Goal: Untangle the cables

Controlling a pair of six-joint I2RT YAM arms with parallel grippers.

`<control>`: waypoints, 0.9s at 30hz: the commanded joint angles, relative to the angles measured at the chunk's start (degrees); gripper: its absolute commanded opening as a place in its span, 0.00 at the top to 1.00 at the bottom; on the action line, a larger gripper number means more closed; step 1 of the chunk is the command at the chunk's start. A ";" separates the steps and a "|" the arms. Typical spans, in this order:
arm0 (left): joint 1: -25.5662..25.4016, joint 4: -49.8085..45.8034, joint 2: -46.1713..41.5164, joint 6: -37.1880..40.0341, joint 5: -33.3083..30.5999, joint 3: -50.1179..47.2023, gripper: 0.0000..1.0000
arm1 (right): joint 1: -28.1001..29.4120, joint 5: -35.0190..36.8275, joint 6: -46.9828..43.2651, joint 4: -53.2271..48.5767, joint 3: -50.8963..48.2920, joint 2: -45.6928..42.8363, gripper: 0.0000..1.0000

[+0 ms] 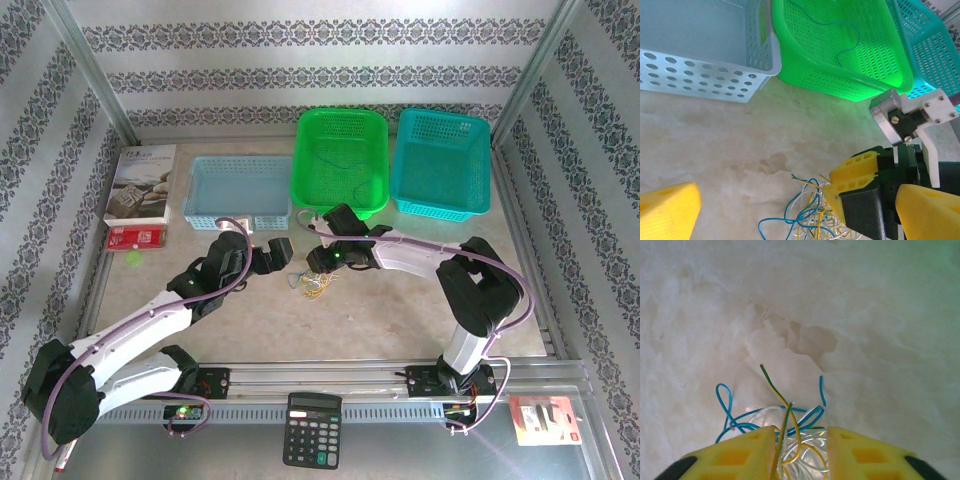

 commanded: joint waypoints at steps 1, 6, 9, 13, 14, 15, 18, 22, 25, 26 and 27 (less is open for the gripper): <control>0.75 -0.81 -0.74 -0.06 0.96 1.31 0.00 | 0.56 -1.36 -0.56 -1.01 1.60 0.19 0.82; 0.92 -0.54 -0.64 0.19 1.05 0.97 0.00 | 0.46 -1.98 -0.25 -1.96 1.49 -2.75 1.00; 0.91 -0.29 -0.39 0.53 1.19 0.87 0.00 | 0.52 -2.41 0.21 -2.67 1.39 -5.57 1.00; 0.95 0.09 -0.17 1.23 1.53 0.61 0.00 | 0.54 -2.35 0.78 -3.56 1.36 -9.80 1.00; 0.93 0.43 -0.12 1.58 1.69 0.46 0.00 | 0.54 -2.25 0.93 -3.66 1.32 -11.00 1.00; 0.98 0.78 -0.16 1.87 1.99 0.28 0.00 | 0.53 -2.23 1.10 -3.74 1.24 -12.10 1.00; 1.01 2.34 -0.29 3.12 3.10 -0.50 0.00 | 0.56 -2.20 1.78 -4.16 1.18 -14.96 1.00; 0.97 5.07 -0.16 5.31 5.47 -1.52 0.00 | 0.53 -2.25 2.67 -4.05 1.01 -18.06 1.00; 1.00 7.42 -0.09 7.67 8.45 -2.48 0.00 | 0.47 -1.48 3.08 -4.25 1.01 -19.43 1.00; 0.97 7.98 -0.02 8.36 9.34 -2.68 0.00 | 0.48 -1.13 3.40 -4.16 0.97 -19.90 1.00; 1.00 8.56 0.08 8.98 10.42 -2.89 0.00 | 0.31 -0.90 3.79 -3.96 0.95 -20.41 1.00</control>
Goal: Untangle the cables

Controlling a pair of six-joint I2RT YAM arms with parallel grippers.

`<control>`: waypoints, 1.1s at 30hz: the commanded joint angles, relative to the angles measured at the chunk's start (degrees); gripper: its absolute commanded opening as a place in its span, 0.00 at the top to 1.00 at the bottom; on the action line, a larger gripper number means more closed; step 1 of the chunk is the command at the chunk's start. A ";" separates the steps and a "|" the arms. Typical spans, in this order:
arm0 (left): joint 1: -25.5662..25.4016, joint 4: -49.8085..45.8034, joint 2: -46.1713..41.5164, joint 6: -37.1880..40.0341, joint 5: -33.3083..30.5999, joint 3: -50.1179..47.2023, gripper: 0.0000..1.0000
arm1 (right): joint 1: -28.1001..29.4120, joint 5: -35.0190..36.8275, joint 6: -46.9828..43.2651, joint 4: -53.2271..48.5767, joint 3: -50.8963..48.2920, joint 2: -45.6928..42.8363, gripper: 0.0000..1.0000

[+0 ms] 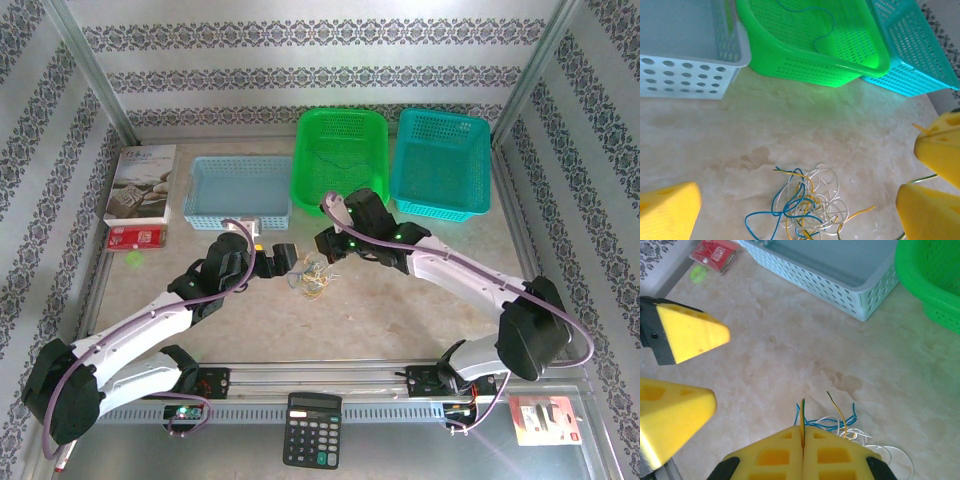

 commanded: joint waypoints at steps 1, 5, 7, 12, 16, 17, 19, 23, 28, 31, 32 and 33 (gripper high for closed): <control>0.68 5.06 0.18 4.55 4.78 -1.26 0.00 | 0.19 0.64 1.94 -0.29 0.47 -2.15 1.00; 0.61 7.21 1.13 6.73 8.98 -1.57 0.00 | -0.37 0.55 3.54 0.84 -0.18 -2.98 1.00; 0.59 8.44 1.73 7.07 10.85 -1.74 0.00 | -0.64 0.46 4.38 1.58 -0.65 -3.29 1.00; 0.36 13.63 3.27 7.41 14.52 -3.06 0.01 | -1.34 -0.44 6.32 3.34 -1.63 -4.45 1.00; -0.14 17.35 4.76 7.41 16.89 -3.06 0.04 | -1.78 -0.52 7.08 3.89 -1.83 -4.98 1.00; -0.37 17.78 5.34 7.53 17.24 -2.80 0.05 | -1.86 -0.69 7.28 4.18 -1.83 -5.03 1.00; -0.62 18.30 6.48 7.72 17.70 -2.06 0.09 | -1.95 -1.08 7.90 4.65 -1.75 -5.14 1.00; -1.06 19.13 9.53 7.97 18.76 0.09 0.20 | -2.04 -2.18 9.40 5.71 -1.66 -5.23 1.00; -1.51 20.89 13.10 8.11 19.24 1.54 0.41 | -2.65 -4.98 12.65 8.33 -1.22 -5.97 1.00; -1.68 22.06 14.60 7.86 19.28 1.76 0.59 | -3.46 -7.19 15.49 10.66 -0.53 -6.78 1.00; -1.68 22.38 14.97 7.76 19.34 1.81 0.65 | -3.82 -7.86 16.76 11.74 -0.38 -7.13 1.00; -1.69 22.55 15.12 7.59 19.34 1.83 0.71 | -4.16 -8.51 17.88 12.85 -0.35 -7.48 1.00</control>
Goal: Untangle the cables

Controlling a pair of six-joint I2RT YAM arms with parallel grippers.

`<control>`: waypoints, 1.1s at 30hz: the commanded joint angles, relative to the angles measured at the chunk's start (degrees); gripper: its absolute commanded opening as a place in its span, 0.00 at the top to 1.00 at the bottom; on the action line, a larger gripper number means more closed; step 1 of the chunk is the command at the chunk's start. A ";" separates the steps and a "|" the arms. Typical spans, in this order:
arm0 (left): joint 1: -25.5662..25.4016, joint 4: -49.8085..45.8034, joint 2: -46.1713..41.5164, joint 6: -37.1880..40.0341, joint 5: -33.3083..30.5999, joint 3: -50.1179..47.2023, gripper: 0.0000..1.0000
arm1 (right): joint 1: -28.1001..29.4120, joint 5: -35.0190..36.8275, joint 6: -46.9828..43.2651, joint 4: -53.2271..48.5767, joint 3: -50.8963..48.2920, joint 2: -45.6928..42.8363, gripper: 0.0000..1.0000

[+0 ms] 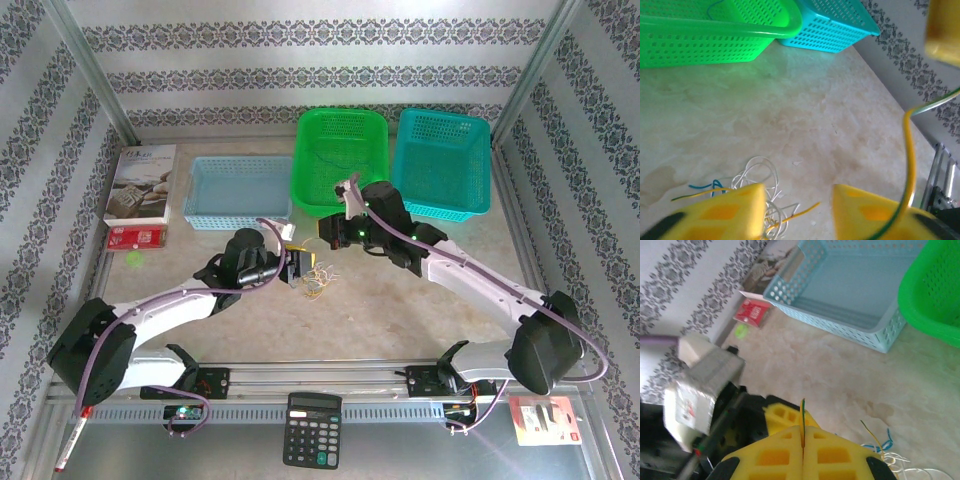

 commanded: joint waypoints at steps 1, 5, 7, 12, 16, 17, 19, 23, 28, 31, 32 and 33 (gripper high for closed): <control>-0.50 4.09 0.87 0.35 0.85 1.59 0.76 | -1.57 -4.22 5.59 6.43 0.89 -2.68 1.00; -0.57 4.52 0.75 0.17 0.05 1.09 0.88 | -3.94 -6.40 11.42 11.89 0.13 -4.01 1.00; -0.57 4.46 0.58 0.17 -0.06 0.89 0.90 | -5.09 -6.78 13.70 14.58 -0.46 -4.80 1.00; -0.58 4.21 0.21 0.27 -0.34 0.93 0.98 | -7.42 -6.77 18.39 20.21 -1.56 -6.58 1.00; -0.58 4.13 0.16 0.34 -0.42 0.87 1.00 | -8.21 -7.31 20.49 22.77 -1.24 -6.53 1.00; -0.58 4.11 0.18 0.42 -0.47 0.95 1.00 | -8.17 -7.56 20.83 23.22 -1.00 -6.28 1.00; -0.57 4.10 0.20 0.32 -0.25 0.82 1.00 | -8.18 -8.16 21.43 23.71 -0.72 -5.67 1.00; -0.58 3.91 0.10 0.18 -0.07 0.56 0.84 | -8.08 -8.87 23.58 26.56 -1.19 -4.76 1.00; -0.58 4.19 0.20 -0.18 -0.26 0.21 0.53 | -7.92 -9.29 24.81 27.66 -0.13 -4.13 1.00; -0.58 4.10 0.14 -0.18 -0.19 0.29 0.48 | -7.90 -9.14 24.41 27.36 0.73 -4.12 1.00; -0.59 4.10 0.09 -0.18 -0.22 0.34 0.47 | -8.07 -8.98 24.09 27.01 0.93 -4.14 1.00; -0.58 4.06 -0.06 -0.18 -0.20 0.40 0.46 | -8.39 -8.86 23.48 26.49 1.27 -4.21 1.00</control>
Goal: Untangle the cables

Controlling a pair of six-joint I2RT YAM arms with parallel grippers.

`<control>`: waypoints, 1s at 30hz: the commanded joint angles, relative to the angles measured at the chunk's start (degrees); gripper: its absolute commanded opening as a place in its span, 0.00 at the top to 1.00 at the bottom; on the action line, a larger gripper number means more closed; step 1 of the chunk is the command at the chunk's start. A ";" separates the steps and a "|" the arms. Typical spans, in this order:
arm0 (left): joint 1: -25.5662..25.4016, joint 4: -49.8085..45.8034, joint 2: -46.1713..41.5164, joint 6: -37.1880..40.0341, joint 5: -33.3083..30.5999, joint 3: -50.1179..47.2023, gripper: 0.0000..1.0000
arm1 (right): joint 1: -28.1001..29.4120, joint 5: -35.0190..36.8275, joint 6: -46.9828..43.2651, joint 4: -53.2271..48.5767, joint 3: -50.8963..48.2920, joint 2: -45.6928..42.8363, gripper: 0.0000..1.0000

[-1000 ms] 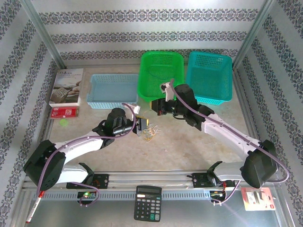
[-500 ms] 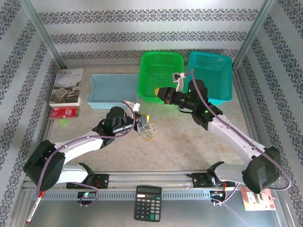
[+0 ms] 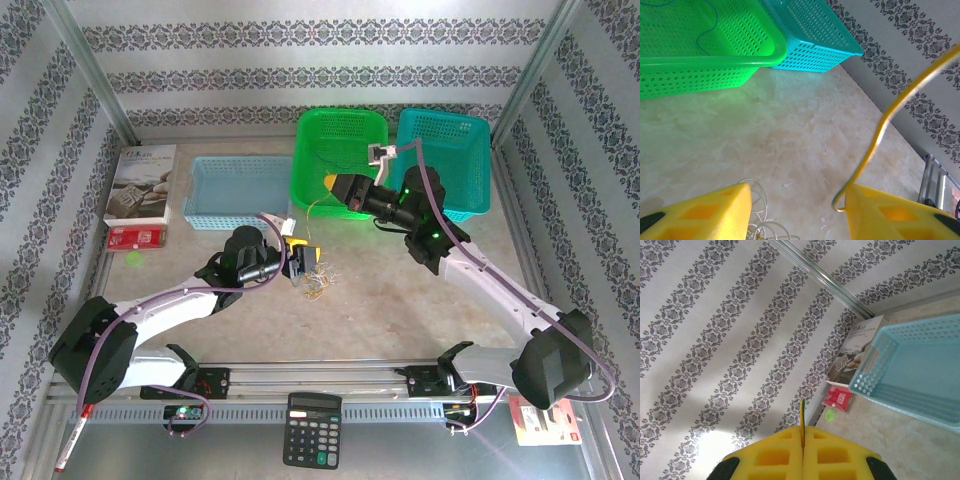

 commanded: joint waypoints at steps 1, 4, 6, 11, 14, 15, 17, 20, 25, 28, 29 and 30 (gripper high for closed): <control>-0.51 -0.71 -0.54 0.02 -0.08 -0.34 0.45 | -1.25 -0.35 -0.76 1.51 2.84 0.04 1.00; -0.51 -1.33 -1.28 -0.04 -0.27 -0.28 0.41 | -3.63 -0.21 -1.35 0.64 3.41 -0.18 1.00; -0.52 -1.76 -1.97 0.10 -0.33 -0.44 0.38 | -5.98 0.41 -1.50 0.12 3.52 -0.70 1.00; -0.51 -2.38 -3.89 0.16 -0.94 -0.80 0.30 | -13.93 3.76 -2.13 -1.95 3.57 -1.24 1.00; -0.51 -2.64 -4.81 -0.21 -1.46 -1.01 0.25 | -19.73 6.74 -2.28 -3.00 3.91 -0.52 1.00; -0.51 -2.67 -5.09 -0.16 -1.69 -0.98 0.23 | -21.58 7.63 -2.10 -2.99 4.22 0.08 1.00; -0.51 -2.88 -5.63 -0.40 -2.26 -1.10 0.20 | -25.05 9.40 -1.99 -3.17 5.20 1.36 1.00; -0.51 -3.00 -6.27 -0.51 -2.94 -1.07 0.12 | -28.99 12.67 -2.65 -3.77 7.39 4.06 1.00; -0.52 -3.28 -6.66 -0.85 -3.40 -0.62 0.00 | -33.41 17.83 -4.47 -5.25 12.05 10.51 1.00; -0.58 -3.44 -6.61 -1.12 -3.70 -0.06 0.00 | -34.87 19.55 -5.78 -6.47 15.29 15.22 1.00; -0.54 -3.48 -6.65 -1.12 -3.72 0.11 0.00 | -35.28 19.62 -6.33 -7.16 16.46 16.82 1.00; -0.55 -3.43 -6.64 -1.26 -3.62 0.39 0.00 | -35.51 19.63 -7.14 -7.81 17.79 18.68 1.00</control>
